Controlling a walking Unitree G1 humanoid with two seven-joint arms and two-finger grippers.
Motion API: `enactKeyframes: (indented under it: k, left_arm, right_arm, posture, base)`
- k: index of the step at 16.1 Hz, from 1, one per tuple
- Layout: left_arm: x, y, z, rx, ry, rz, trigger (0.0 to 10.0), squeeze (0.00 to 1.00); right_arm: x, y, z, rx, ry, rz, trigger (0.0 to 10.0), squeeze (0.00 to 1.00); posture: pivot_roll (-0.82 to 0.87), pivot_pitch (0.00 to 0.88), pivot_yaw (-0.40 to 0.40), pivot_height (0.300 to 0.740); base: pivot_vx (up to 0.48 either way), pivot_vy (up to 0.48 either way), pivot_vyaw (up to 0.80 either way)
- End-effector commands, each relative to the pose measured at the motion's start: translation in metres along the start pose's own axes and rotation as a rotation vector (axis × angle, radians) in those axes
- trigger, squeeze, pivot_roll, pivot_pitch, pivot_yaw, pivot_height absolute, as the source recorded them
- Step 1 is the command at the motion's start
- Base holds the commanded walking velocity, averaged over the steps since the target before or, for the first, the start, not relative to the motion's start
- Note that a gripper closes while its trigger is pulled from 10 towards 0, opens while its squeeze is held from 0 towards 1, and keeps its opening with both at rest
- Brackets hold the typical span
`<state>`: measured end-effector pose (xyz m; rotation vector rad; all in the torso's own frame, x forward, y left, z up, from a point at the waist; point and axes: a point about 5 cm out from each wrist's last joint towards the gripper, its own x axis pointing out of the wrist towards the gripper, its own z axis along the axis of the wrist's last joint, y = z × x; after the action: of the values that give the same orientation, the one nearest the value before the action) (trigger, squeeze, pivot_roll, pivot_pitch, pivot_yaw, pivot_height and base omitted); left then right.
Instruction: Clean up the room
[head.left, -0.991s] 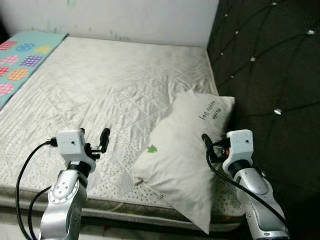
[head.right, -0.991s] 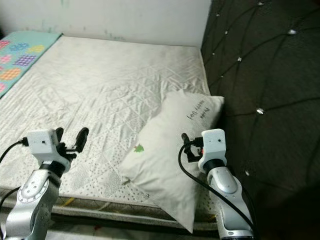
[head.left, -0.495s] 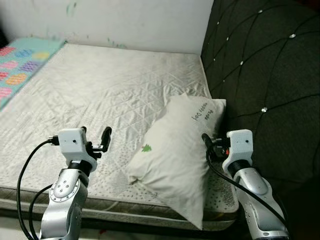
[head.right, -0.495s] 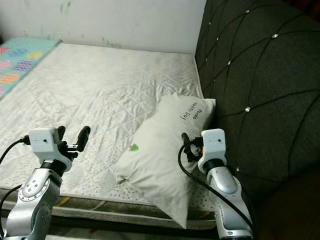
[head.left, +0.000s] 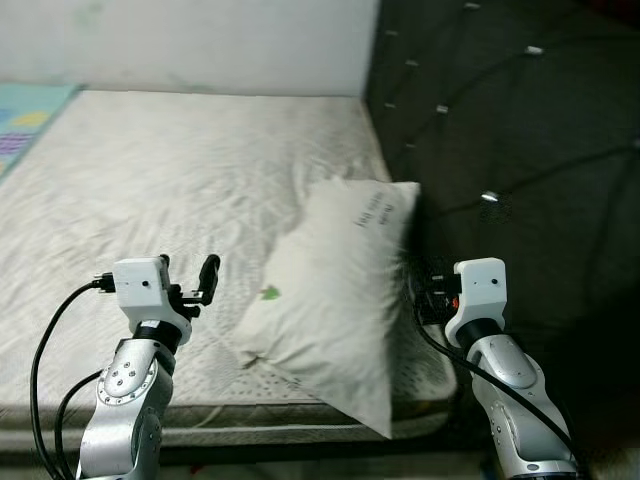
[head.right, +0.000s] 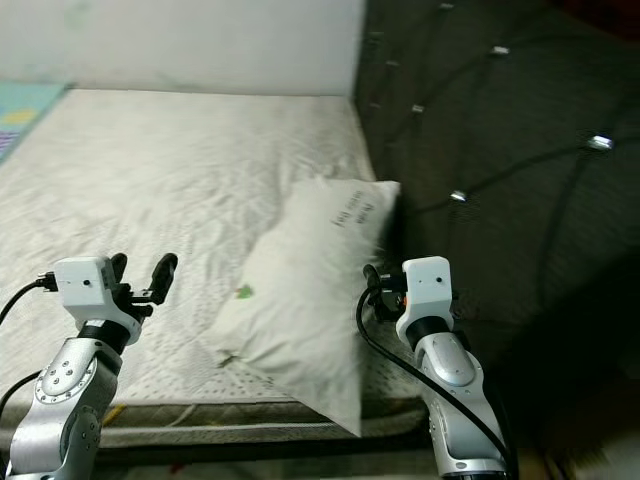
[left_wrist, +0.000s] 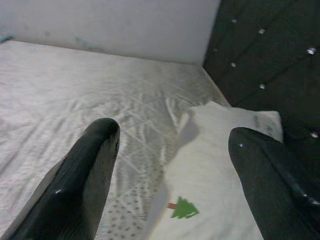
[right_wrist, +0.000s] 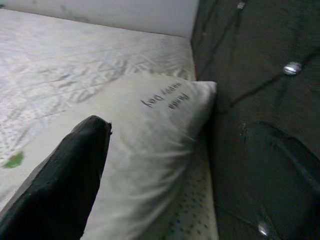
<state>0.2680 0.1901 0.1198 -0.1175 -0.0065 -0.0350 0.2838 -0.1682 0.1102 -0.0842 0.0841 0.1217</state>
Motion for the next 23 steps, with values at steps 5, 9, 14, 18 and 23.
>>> enactKeyframes:
  k: [5,9,14,18,23]
  left_arm:
    - [0.0,0.0,0.0,0.003,0.008,-0.005,10.0,0.0]
    - [-0.001,0.002,0.004,0.007,-0.007,0.024,10.0,0.0]
    - [-0.003,0.003,0.005,-0.007,-0.002,0.038,10.0,0.0]
    - [-0.003,0.003,0.004,-0.008,0.006,0.035,10.0,0.0]
    - [-0.002,0.003,0.006,-0.022,0.004,0.036,10.0,0.0]
  right_arm:
    - [-0.001,-0.002,0.003,0.009,-0.016,0.0,10.0,0.0]
    - [-0.008,0.0,0.001,0.002,-0.014,0.042,10.0,0.0]
    - [-0.014,0.001,-0.001,0.001,-0.002,0.074,10.0,0.0]
    - [-0.013,0.004,0.0,-0.001,-0.008,0.097,10.0,0.0]
    - [-0.011,0.005,0.001,0.0,-0.014,0.104,10.0,0.0]
  posture:
    - [-0.08,0.076,-0.025,0.74]
    - [-0.08,0.082,-0.027,0.74]
    - [-0.09,0.09,-0.027,0.7]
    - [-0.08,0.088,-0.022,0.65]
    - [-0.08,0.087,-0.022,0.61]
  base:
    - [0.0,0.0,-0.16]
    - [0.0,0.0,0.0]
    - [0.0,0.0,0.0]
    - [0.0,0.0,0.0]
    - [0.0,0.0,0.0]
